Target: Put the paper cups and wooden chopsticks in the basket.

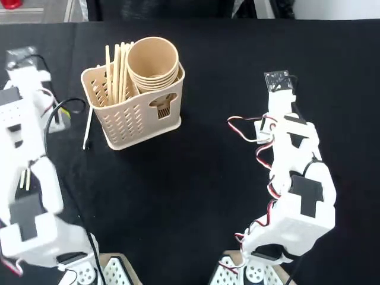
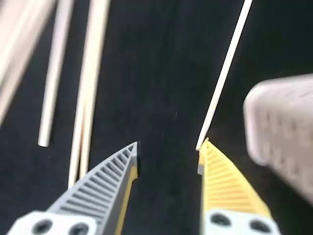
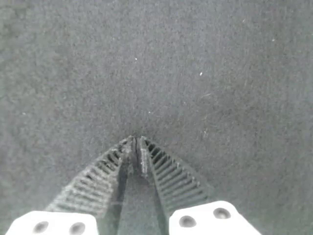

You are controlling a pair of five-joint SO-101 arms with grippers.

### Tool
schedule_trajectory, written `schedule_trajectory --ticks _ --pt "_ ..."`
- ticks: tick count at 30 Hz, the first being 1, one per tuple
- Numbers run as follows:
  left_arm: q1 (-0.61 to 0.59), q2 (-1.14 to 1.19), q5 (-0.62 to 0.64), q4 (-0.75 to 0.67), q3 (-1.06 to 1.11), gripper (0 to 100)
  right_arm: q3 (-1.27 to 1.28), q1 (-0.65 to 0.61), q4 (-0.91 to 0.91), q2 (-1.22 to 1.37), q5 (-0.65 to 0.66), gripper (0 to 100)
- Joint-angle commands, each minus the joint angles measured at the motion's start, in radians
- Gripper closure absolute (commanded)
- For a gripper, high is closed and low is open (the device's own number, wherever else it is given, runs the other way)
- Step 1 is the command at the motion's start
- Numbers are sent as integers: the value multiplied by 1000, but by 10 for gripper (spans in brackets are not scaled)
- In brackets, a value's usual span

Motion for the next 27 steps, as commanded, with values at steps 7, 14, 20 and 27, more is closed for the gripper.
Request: schedule_trajectory --ticks 7,14,20,27 --pt "45 170 -48 -89 -47 791 -1 3 -5 -59 12 985" --pt "59 270 60 -261 -39 794 -1 3 -5 -59 12 985" --pt "104 313 74 -302 -39 795 -1 3 -5 -59 12 985" --pt "102 310 72 -301 -47 795 -1 3 -5 -59 12 985"
